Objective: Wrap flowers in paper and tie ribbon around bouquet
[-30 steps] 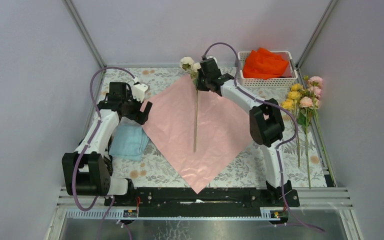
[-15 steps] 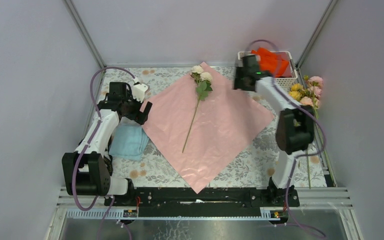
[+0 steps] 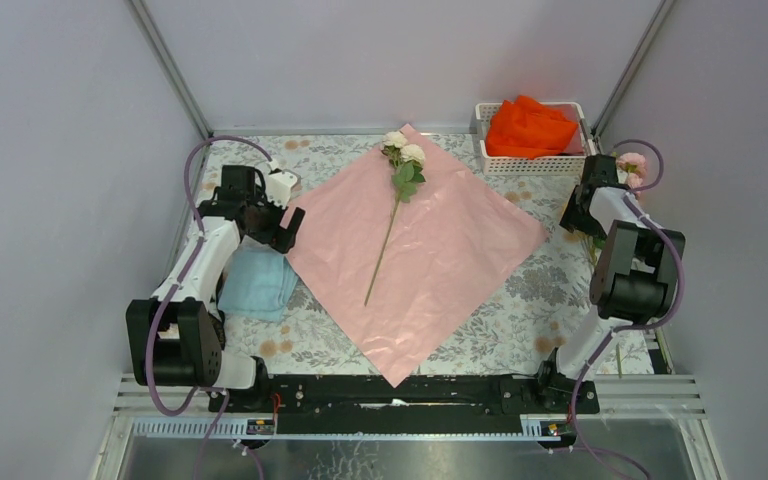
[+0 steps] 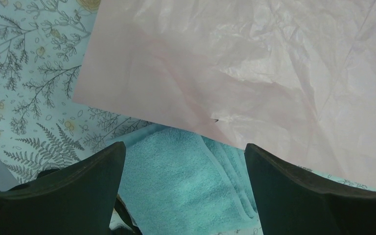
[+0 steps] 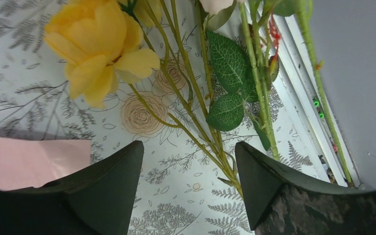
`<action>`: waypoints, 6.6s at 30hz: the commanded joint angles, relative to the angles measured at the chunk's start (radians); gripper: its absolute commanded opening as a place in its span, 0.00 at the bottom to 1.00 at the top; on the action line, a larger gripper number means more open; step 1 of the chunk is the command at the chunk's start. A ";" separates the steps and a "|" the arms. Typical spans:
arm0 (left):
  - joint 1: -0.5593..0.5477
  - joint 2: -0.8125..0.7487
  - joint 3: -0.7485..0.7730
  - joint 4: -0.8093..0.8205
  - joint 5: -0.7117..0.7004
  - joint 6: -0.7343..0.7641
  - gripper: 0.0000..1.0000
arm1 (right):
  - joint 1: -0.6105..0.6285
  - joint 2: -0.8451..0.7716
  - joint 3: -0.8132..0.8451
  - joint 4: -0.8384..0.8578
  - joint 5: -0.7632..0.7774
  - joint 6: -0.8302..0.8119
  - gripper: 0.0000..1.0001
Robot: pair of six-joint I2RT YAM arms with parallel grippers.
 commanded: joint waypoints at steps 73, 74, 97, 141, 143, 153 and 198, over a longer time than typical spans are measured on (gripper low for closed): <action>0.002 -0.093 -0.080 -0.026 -0.056 -0.005 0.99 | 0.342 -0.164 0.104 0.035 -0.070 0.065 1.00; 0.002 -0.091 -0.081 -0.024 -0.052 -0.007 0.99 | 0.273 -0.177 0.075 0.035 -0.011 0.048 1.00; 0.002 -0.096 -0.063 -0.054 -0.068 -0.021 0.99 | -0.206 0.130 0.023 0.130 -0.135 0.052 0.79; 0.005 -0.129 -0.023 -0.093 0.036 -0.020 0.99 | 0.754 0.301 0.601 0.114 -0.445 0.260 0.44; 0.005 -0.122 -0.021 -0.093 0.028 -0.021 0.99 | 0.753 0.349 0.711 -0.036 -0.351 0.161 0.62; 0.008 -0.094 -0.020 -0.077 0.023 -0.016 0.99 | 0.472 -0.042 0.331 0.069 0.123 -0.323 0.87; 0.009 0.024 0.004 -0.094 -0.069 -0.048 0.99 | -0.057 0.430 0.379 0.323 0.271 -0.552 0.00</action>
